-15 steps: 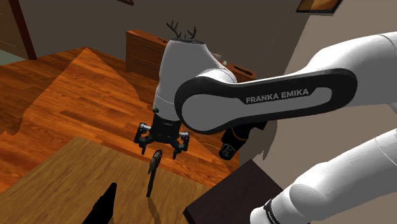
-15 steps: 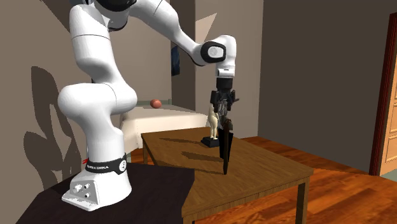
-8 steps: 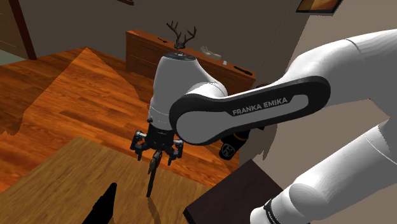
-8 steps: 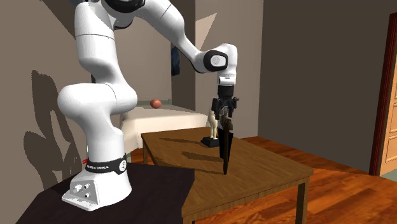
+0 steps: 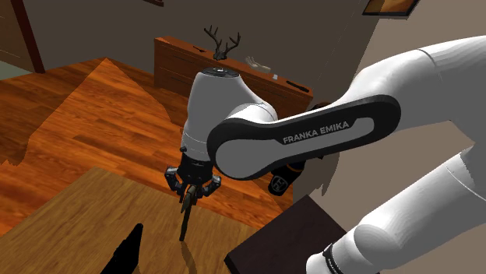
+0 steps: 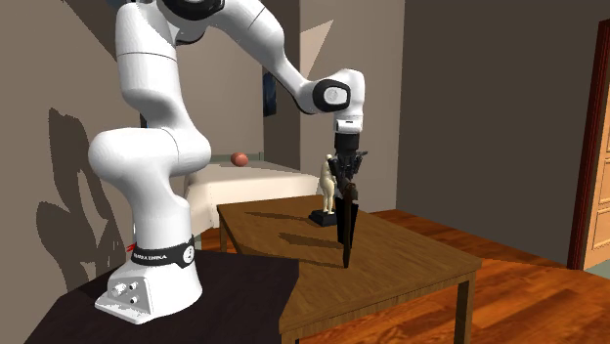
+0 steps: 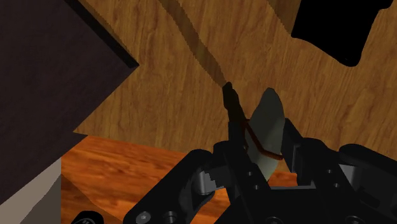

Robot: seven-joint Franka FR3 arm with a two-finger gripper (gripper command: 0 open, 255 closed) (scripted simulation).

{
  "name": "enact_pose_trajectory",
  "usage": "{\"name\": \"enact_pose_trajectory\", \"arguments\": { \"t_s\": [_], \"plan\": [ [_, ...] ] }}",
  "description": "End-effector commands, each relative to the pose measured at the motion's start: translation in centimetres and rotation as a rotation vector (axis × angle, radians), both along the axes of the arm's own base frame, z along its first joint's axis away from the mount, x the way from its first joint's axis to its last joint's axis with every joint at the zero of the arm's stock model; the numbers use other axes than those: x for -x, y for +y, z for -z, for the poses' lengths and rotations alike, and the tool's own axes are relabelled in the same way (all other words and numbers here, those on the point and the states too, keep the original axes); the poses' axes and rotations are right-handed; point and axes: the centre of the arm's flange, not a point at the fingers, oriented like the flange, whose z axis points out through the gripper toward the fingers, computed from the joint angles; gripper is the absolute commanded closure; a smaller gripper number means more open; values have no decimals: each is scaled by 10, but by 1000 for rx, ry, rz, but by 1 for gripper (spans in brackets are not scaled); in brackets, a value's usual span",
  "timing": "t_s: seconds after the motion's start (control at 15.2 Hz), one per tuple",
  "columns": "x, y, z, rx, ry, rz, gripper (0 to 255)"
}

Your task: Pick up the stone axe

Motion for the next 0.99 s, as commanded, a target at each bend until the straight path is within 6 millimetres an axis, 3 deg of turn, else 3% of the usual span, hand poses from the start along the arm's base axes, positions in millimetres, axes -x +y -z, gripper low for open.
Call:
{"name": "enact_pose_trajectory", "arguments": {
  "t_s": [0.0,0.2,0.92],
  "plan": [
    [0,0,0,1,1,0,255],
    [0,0,1,1,1,0,255],
    [0,0,-57,1,1,0,255]
  ]
}}
